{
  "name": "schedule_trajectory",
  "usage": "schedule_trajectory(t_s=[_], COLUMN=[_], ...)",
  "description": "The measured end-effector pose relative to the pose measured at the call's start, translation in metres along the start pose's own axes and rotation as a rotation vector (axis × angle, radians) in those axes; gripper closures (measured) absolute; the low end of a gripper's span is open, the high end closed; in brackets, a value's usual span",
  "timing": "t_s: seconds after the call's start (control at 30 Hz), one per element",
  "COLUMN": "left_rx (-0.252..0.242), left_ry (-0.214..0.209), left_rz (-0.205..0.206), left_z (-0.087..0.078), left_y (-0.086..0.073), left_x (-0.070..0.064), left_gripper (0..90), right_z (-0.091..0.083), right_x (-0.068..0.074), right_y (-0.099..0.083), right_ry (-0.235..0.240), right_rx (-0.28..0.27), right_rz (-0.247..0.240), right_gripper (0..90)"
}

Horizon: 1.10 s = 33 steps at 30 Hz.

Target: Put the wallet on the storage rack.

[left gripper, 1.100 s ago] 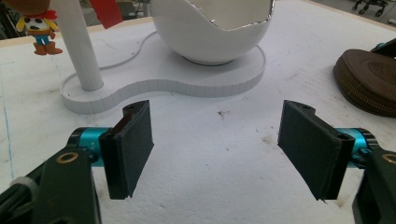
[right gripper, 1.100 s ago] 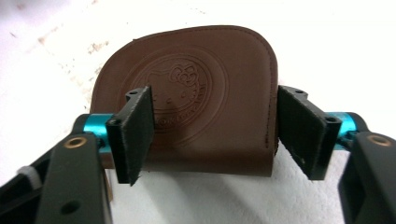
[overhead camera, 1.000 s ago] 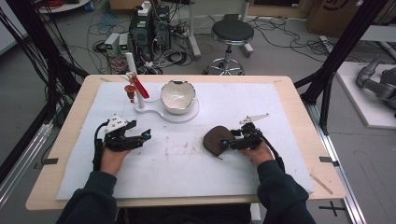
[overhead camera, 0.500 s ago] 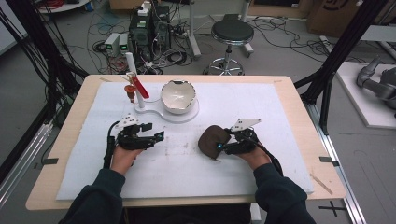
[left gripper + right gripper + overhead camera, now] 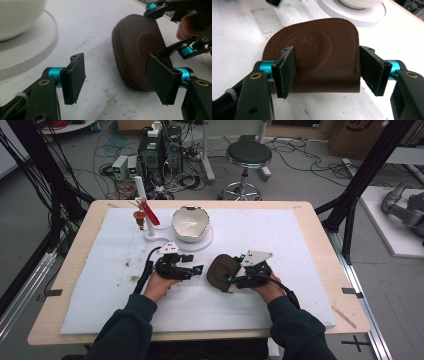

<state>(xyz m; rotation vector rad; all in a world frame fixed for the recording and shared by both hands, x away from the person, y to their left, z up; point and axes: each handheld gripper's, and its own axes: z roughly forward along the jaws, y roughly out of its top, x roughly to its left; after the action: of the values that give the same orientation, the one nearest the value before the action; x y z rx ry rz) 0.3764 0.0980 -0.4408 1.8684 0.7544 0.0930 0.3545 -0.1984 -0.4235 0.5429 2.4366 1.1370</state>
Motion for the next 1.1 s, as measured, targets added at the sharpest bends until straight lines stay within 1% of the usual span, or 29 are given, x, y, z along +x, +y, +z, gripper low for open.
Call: schedule_trajectory(t_s=[0.1,0.17,0.2,0.23,0.27,0.3,0.33,0.37,0.4,0.43,0.47,0.57,0.6,0.63,0.67,0.7,0.73,0.8,0.87,0.93,1.0,1.03,1.07,1.1], left_rx=[0.031,0.055,0.064,0.071,0.078,0.080,0.081,0.083,0.082,0.082,0.081,0.076,0.070,0.066,0.058,0.051,0.041,0.021,0.006,-0.009,-0.013,-0.011,-0.009,-0.009], left_ry=[-0.034,-0.047,-0.050,-0.059,-0.069,-0.080,-0.093,-0.108,-0.125,-0.129,-0.129,-0.132,-0.129,-0.128,-0.129,-0.132,-0.141,-0.150,-0.165,-0.180,-0.181,-0.180,-0.180,-0.179], left_rz=[-0.004,-0.003,0.002,0.003,0.000,-0.012,-0.025,-0.034,-0.036,-0.029,-0.027,-0.037,-0.031,-0.019,-0.008,0.006,0.019,0.049,0.069,0.092,0.108,0.110,0.113,0.106], left_z=[0.011,0.017,0.019,0.020,0.022,0.023,0.024,0.024,0.024,0.024,0.024,0.023,0.022,0.022,0.022,0.021,0.020,0.020,0.019,0.017,0.017,0.016,0.016,0.016], left_y=[0.002,0.002,0.003,0.003,0.003,0.002,0.002,0.002,0.001,0.001,0.002,0.002,0.002,0.003,0.003,0.004,0.004,0.005,0.006,0.007,0.008,0.008,0.008,0.007], left_x=[-0.002,-0.003,-0.003,-0.003,-0.003,-0.002,-0.001,-0.001,0.000,-0.001,-0.001,-0.002,-0.002,-0.003,-0.004,-0.005,-0.006,-0.009,-0.012,-0.014,-0.016,-0.016,-0.015,-0.015], left_gripper=[30.9,30.9,38.8,38.8,45.7,53.9,53.9,56.5,65.8,65.8,67.8,70.1,71.9,72.9,74.2,74.2,74.6,75.1,75.1,75.3,75.2,75.2,75.2,75.1], right_z=[0.001,0.001,0.001,0.001,0.001,0.001,0.001,0.001,0.002,0.002,0.002,0.002,0.002,0.003,0.003,0.003,0.004,0.006,0.008,0.011,0.014,0.016,0.018,0.019], right_x=[0.001,0.001,0.001,0.001,0.000,0.000,0.000,-0.001,-0.002,-0.002,-0.002,-0.003,-0.004,-0.004,-0.008,-0.008,-0.010,-0.014,-0.021,-0.027,-0.033,-0.036,-0.038,-0.040], right_y=[0.001,0.001,0.001,0.001,0.001,0.001,0.001,0.001,0.000,0.000,0.000,0.000,-0.001,-0.001,-0.003,-0.003,-0.004,-0.007,-0.010,-0.015,-0.019,-0.021,-0.023,-0.024], right_ry=[-0.001,0.002,0.003,0.003,0.004,0.006,0.006,0.008,0.014,0.014,0.016,0.022,0.025,0.030,0.050,0.050,0.060,0.086,0.120,0.166,0.202,0.221,0.246,0.265], right_rx=[-0.004,-0.002,-0.002,-0.002,-0.002,-0.001,-0.001,0.002,0.002,0.002,0.001,0.001,0.003,0.003,0.008,0.008,0.008,0.011,0.008,0.012,0.015,0.012,0.011,0.005], right_rz=[-0.023,-0.018,-0.020,-0.020,-0.017,-0.007,-0.007,0.003,0.011,0.011,0.012,0.017,0.022,0.036,0.063,0.063,0.081,0.127,0.173,0.231,0.280,0.301,0.329,0.341], right_gripper=[33.3,33.3,33.3,33.3,33.3,33.2,33.2,33.3,33.2,33.2,33.2,33.2,33.1,32.9,32.4,32.4,32.1,30.5,28.5,27.0,24.1,23.0,23.2,26.5])
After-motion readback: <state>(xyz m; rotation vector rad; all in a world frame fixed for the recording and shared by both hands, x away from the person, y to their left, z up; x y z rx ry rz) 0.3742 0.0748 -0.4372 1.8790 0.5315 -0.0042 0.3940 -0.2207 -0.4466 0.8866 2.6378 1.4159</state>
